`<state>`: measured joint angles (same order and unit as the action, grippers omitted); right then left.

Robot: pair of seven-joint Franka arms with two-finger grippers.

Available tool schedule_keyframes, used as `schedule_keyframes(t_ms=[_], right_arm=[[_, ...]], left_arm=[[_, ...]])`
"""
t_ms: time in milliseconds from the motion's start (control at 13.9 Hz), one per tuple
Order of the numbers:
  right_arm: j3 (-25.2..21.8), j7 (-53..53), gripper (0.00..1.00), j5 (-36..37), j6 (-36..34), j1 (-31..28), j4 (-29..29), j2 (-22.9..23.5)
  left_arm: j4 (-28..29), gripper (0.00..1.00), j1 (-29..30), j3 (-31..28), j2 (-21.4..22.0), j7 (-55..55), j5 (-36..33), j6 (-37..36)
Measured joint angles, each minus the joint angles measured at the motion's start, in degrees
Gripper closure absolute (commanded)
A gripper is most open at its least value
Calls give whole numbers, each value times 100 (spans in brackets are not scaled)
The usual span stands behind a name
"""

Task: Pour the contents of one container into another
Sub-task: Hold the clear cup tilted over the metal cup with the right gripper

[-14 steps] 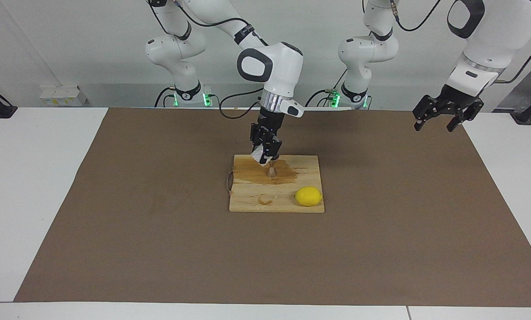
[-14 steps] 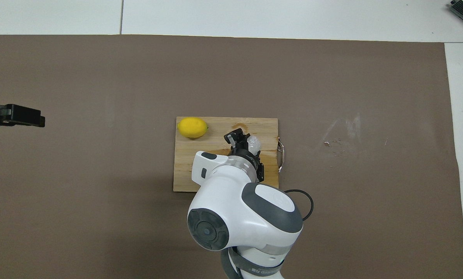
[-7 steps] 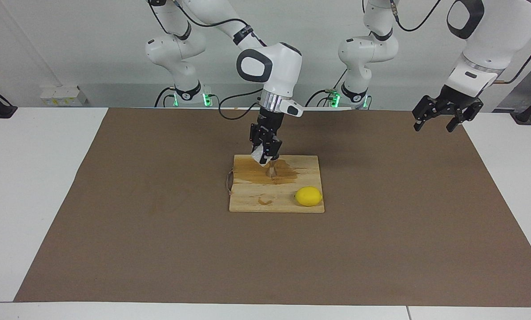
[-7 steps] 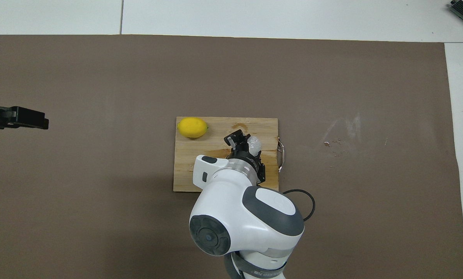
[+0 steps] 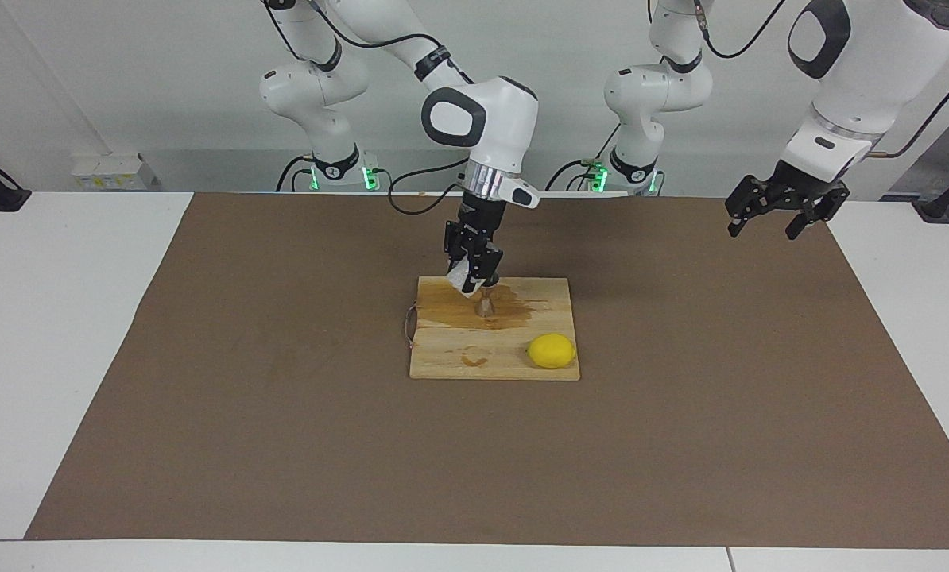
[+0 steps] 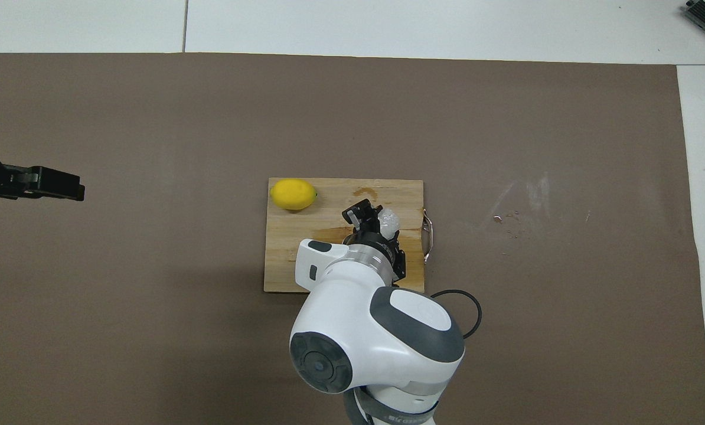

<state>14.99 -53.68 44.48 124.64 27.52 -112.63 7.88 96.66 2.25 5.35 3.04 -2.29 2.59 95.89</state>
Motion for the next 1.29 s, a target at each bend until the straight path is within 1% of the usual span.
schedule_keyframes(t_ms=[1290], right_arm=[[5,144,100,111,4,75,-6,-3]], left_arm=[[0,0,0,-10,0,0,0,42]])
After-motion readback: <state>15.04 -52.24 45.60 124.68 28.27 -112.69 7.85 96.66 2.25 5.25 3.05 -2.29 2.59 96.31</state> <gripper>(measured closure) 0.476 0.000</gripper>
